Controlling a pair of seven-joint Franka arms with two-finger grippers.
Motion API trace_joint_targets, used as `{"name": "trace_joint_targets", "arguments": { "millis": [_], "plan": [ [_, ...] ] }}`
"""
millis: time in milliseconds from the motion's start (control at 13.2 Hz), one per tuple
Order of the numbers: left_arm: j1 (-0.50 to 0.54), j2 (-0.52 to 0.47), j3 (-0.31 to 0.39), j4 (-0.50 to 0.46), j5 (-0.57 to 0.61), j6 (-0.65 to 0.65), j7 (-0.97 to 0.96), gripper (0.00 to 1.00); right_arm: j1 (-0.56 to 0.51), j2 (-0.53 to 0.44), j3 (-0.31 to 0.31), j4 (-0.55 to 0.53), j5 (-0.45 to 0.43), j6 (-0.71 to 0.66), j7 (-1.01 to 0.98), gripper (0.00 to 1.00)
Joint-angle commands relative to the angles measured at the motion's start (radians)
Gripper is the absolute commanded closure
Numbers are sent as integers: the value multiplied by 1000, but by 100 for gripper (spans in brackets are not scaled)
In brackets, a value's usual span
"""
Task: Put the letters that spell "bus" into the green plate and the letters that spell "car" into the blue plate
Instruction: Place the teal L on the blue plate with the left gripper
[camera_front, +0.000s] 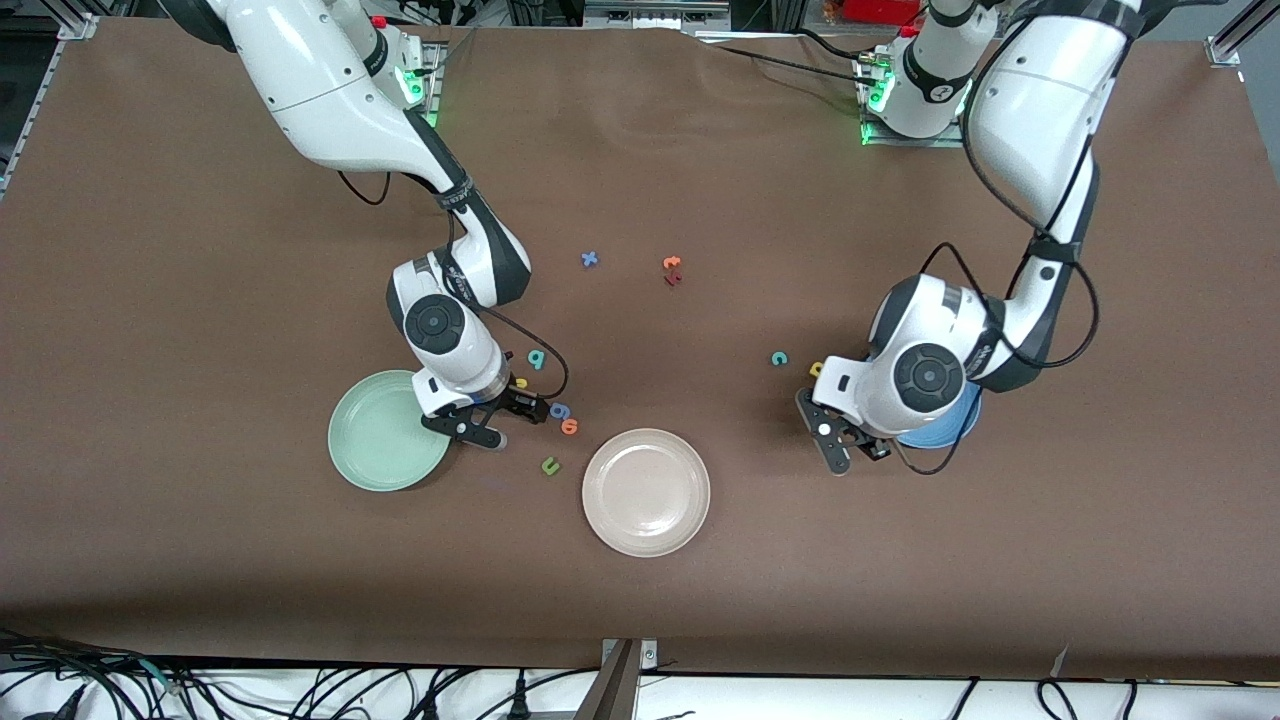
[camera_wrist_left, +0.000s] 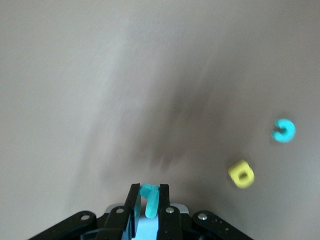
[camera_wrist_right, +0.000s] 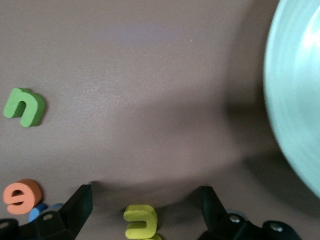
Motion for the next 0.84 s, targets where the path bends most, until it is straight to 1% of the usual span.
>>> {"name": "trace_joint_targets", "arguments": {
  "millis": [0,76,152,228,304,380,456,532,608,684,760],
  "plan": [
    [87,-54,-8,-21,25,-93,18,100,6,12,8,17,57,8,5,4],
    [122,-45,-8,-31,16,-138,23,100,15,10,8,17,59,8,5,5],
    [156,-30,-11,-36,16,-146,25,100,16,10,8,17,59,8,5,6],
    [164,-23,-12,-42,14,-146,23,96,17,12,8,17,58,8,5,8],
    [163,-22,-12,-48,14,-144,22,51,17,13,8,17,55,8,5,10],
    [158,-23,-14,-48,16,-141,23,2,17,13,8,17,50,8,3,12],
    [155,-26,-15,-50,14,-141,22,0,17,13,8,17,48,8,3,12],
    [155,-32,-17,-50,14,-143,19,0,17,13,8,17,47,8,3,16],
    [150,-37,-20,-48,13,-144,3,0,17,13,8,17,45,8,1,21],
    [147,-42,-49,-48,11,-149,-23,0,17,13,8,17,44,8,-2,29],
    [147,-43,-72,-48,11,-163,-106,0,17,15,8,17,44,8,-3,37]
  ]
}}
